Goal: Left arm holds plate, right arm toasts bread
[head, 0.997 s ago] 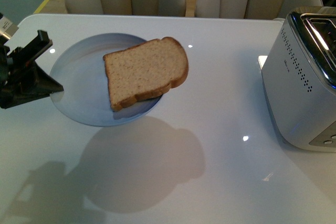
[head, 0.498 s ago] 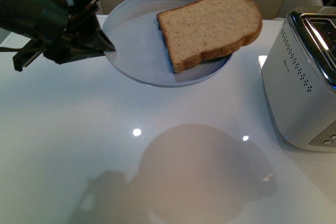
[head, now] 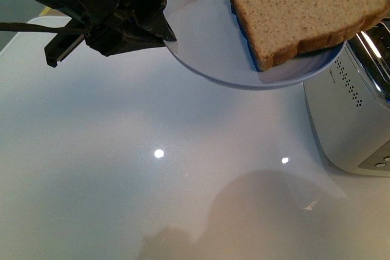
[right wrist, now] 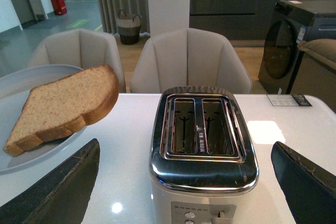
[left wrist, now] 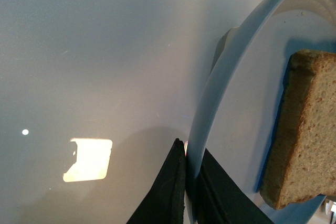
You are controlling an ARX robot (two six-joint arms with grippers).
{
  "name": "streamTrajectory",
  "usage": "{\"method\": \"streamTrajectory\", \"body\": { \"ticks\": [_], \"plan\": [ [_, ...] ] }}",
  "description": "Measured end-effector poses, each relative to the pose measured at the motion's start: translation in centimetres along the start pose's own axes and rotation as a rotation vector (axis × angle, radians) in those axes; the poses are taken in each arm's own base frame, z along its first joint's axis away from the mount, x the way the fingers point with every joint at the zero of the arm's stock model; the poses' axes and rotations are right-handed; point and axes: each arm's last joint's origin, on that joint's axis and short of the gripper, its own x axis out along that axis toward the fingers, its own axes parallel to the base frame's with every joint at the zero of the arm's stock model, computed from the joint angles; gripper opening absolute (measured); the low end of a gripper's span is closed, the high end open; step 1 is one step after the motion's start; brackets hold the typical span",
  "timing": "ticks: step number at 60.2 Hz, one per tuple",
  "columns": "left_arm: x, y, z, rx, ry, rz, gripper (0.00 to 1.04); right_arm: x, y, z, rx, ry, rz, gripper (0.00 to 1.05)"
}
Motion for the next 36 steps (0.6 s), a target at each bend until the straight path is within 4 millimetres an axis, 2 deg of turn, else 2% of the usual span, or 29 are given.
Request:
{"method": "streamTrajectory", "body": {
  "ticks": [36],
  "plan": [
    [-0.35, -0.27, 0.04, -0.014, -0.009, -0.008, 0.03, 0.0, 0.0, 0.0, 0.0, 0.0, 0.0, 0.96]
  ]
}}
